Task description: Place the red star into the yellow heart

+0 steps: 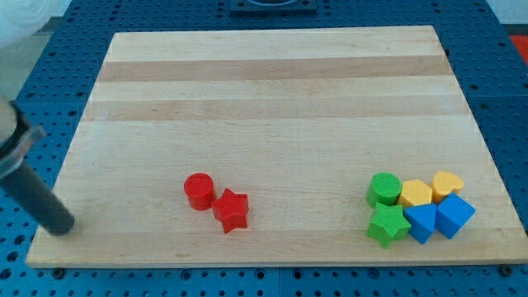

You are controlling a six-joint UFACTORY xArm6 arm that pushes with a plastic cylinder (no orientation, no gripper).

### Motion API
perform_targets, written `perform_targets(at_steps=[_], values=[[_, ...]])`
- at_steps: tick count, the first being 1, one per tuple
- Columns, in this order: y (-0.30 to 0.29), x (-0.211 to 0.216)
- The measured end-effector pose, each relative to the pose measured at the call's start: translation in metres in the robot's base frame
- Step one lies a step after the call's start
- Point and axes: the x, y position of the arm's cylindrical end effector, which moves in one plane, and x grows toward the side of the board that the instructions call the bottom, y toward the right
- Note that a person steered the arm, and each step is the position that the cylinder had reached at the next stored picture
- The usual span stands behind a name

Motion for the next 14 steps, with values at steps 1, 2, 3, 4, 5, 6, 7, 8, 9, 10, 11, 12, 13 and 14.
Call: perform_targets(at_steps=[1, 2, 3, 4, 5, 6, 7, 8, 9, 10, 11, 12, 13, 14], values=[[0.041, 0.011], [0.09, 0.005], [0.126, -0.022], [0.156, -0.063], [0.149, -0.071], [0.112, -0.052], [0.126, -0.031], [0.183, -0.033], [0.213, -0.041], [0.183, -0.024], [0.181, 0.0], [0.215, -0.005], [0.232, -0.043], [0.24, -0.065]])
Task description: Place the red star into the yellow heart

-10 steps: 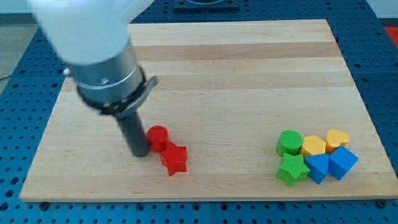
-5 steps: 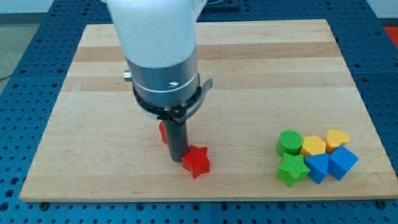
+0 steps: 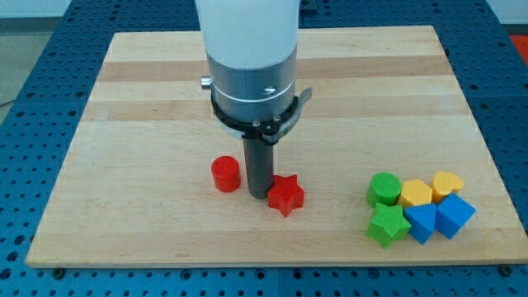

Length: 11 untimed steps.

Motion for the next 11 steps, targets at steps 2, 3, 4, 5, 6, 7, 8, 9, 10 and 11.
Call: perform_targets(at_steps=[2, 3, 4, 5, 6, 7, 8, 9, 10, 11], values=[[-0.016, 0.043], [0.024, 0.028], [0.056, -0.015], [0.07, -0.042], [0.033, -0.04], [0.004, -0.056], [0.025, -0.081], [0.093, -0.088], [0.159, -0.076], [0.153, -0.087]])
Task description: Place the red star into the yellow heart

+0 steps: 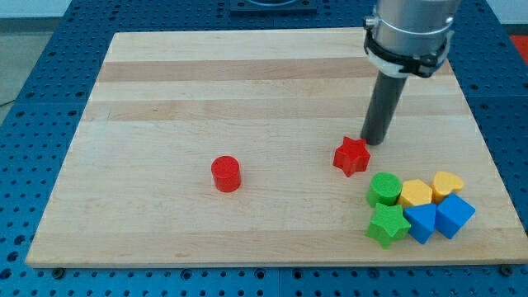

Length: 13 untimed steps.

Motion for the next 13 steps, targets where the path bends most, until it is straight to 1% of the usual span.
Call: perform_targets(at_steps=[1, 2, 3, 4, 5, 6, 7, 8, 9, 10, 12, 13], values=[[-0.051, -0.006], [-0.107, 0.02], [-0.113, 0.054], [-0.053, 0.054], [-0.021, 0.046], [-0.058, 0.044], [-0.079, 0.021], [-0.046, 0.005], [0.006, 0.013], [0.048, 0.035], [0.044, 0.033], [0.05, 0.039]])
